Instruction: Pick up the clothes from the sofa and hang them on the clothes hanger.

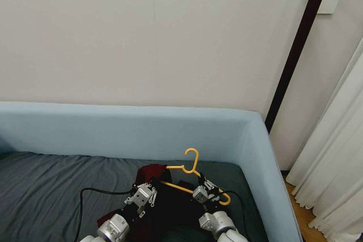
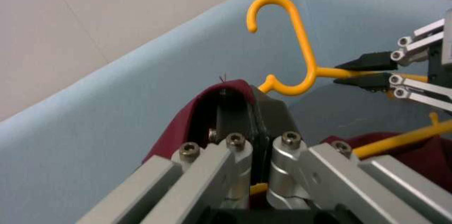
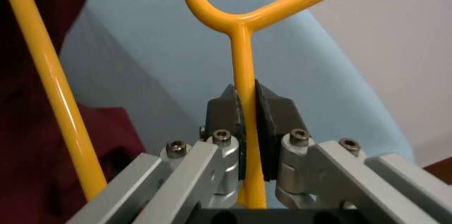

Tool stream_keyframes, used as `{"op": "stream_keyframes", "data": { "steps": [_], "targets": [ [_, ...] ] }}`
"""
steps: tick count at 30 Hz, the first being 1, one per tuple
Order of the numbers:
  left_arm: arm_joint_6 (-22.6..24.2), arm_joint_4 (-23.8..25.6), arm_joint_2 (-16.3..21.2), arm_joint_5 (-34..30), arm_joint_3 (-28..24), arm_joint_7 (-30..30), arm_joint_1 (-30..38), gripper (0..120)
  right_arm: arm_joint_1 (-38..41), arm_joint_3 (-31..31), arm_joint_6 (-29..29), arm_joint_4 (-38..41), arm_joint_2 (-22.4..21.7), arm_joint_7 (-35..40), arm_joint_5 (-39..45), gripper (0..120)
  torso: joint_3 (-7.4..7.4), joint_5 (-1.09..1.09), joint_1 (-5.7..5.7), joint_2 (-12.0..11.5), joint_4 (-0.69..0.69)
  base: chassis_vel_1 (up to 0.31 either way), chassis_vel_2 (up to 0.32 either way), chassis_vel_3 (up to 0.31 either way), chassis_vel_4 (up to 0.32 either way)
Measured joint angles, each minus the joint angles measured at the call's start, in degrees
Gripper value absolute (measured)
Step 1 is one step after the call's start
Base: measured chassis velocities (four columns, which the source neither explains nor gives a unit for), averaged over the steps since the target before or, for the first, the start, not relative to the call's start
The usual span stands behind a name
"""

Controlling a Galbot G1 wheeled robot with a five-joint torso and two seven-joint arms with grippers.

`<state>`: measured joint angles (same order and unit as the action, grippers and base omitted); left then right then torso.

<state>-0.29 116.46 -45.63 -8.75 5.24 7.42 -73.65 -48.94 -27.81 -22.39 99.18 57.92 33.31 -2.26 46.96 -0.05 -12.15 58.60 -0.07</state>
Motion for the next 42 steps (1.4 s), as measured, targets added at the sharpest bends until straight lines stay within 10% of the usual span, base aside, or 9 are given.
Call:
{"op": "stream_keyframes", "data": {
  "steps": [22, 42],
  "targets": [
    [0.13, 0.94, 1.78, -0.28, 1.84, 1.36, -0.41, 0, -1.61, -0.19, -10.28, 2.50, -2.27, 4.55, 11.33, 4, 0.00, 0.00, 0.00, 0.00, 0.00, 0.000, 0.000, 0.000, 0.000],
    [0.01, -1.07, 1.89, -1.16, 1.25, 1.75, 2.47, 0, -4.09, 0.82, -8.96, 4.24, -6.54, 3.88, 2.22, 4, 0.00, 0.01, 0.00, 0.00, 0.00, 0.000, 0.000, 0.000, 0.000]
  ]
}}
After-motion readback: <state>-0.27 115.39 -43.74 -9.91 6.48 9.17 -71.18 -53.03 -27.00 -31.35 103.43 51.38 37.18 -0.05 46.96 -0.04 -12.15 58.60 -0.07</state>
